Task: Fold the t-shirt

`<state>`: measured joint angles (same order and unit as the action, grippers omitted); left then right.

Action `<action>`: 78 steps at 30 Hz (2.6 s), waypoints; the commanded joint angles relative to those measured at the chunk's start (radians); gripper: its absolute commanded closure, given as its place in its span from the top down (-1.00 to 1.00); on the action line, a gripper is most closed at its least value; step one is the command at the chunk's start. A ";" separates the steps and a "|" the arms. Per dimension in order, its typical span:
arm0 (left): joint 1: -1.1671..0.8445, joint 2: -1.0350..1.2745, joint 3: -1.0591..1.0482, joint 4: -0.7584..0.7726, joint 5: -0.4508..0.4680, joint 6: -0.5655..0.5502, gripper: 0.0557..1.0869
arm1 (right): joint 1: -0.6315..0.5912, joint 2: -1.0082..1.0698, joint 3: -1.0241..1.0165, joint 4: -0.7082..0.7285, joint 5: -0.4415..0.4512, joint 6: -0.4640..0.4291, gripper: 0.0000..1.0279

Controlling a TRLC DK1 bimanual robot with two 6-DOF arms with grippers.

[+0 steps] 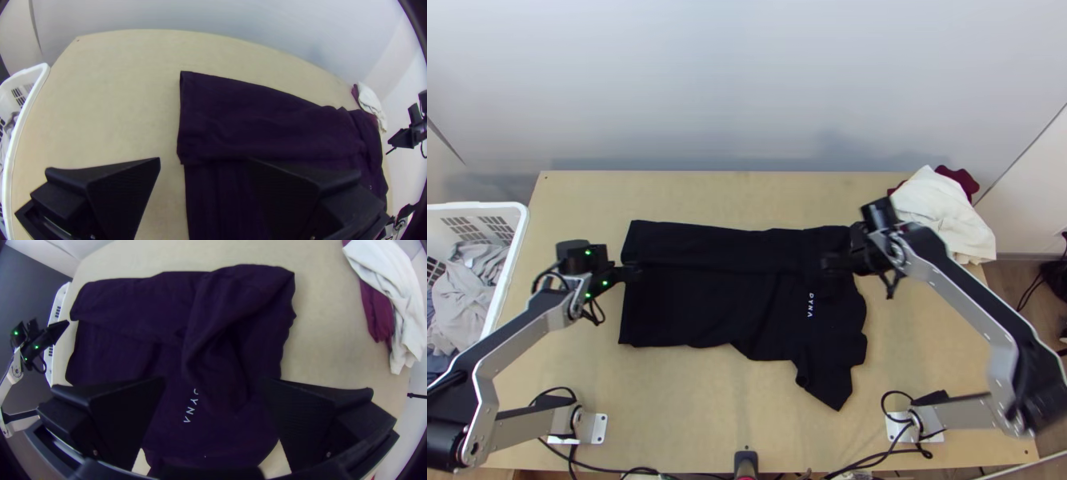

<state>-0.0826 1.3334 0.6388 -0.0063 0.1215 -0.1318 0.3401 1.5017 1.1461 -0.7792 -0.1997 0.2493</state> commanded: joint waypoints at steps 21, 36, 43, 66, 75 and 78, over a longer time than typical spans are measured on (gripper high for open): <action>0.145 -0.223 0.084 -0.977 0.331 0.462 0.88 | 0.189 -0.466 -0.187 -0.497 -0.159 -0.291 0.93; 0.135 -0.115 0.047 -0.929 0.333 0.506 0.88 | 0.430 -0.472 -0.215 -0.597 -0.090 -0.432 0.90; 0.121 -0.059 0.055 -0.883 0.333 0.491 0.87 | 0.636 -0.397 -0.275 -0.562 0.020 -0.430 0.86; -0.022 0.052 0.071 -0.773 0.333 0.374 0.87 | 0.852 -0.270 -0.350 -0.311 0.089 -0.346 0.86; -0.049 0.000 0.082 -0.817 0.333 0.370 0.77 | 0.846 -0.241 -0.345 -0.304 0.128 -0.360 0.64; -0.062 -0.013 0.091 -0.830 0.334 0.366 0.77 | 0.843 -0.241 -0.345 -0.304 0.135 -0.354 0.64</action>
<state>-0.1162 1.3502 0.7147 -0.8017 0.4534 0.2428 1.1797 1.2480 0.8028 -1.0912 -0.0895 -0.1059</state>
